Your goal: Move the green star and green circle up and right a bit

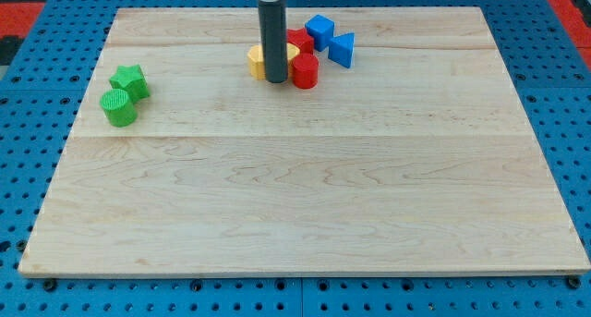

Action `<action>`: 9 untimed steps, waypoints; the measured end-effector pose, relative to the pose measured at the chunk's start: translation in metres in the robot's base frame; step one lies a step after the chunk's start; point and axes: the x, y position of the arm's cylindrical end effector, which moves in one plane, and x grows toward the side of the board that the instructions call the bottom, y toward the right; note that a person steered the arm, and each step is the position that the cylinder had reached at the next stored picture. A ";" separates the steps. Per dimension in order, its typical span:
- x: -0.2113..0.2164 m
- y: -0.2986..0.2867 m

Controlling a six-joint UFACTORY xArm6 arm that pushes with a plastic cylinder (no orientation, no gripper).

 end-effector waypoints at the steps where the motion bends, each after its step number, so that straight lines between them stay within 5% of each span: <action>1: -0.013 0.012; 3: 0.022 0.028; 5: 0.004 0.051; 6: 0.087 0.007; 8: 0.102 -0.174; 9: 0.099 -0.200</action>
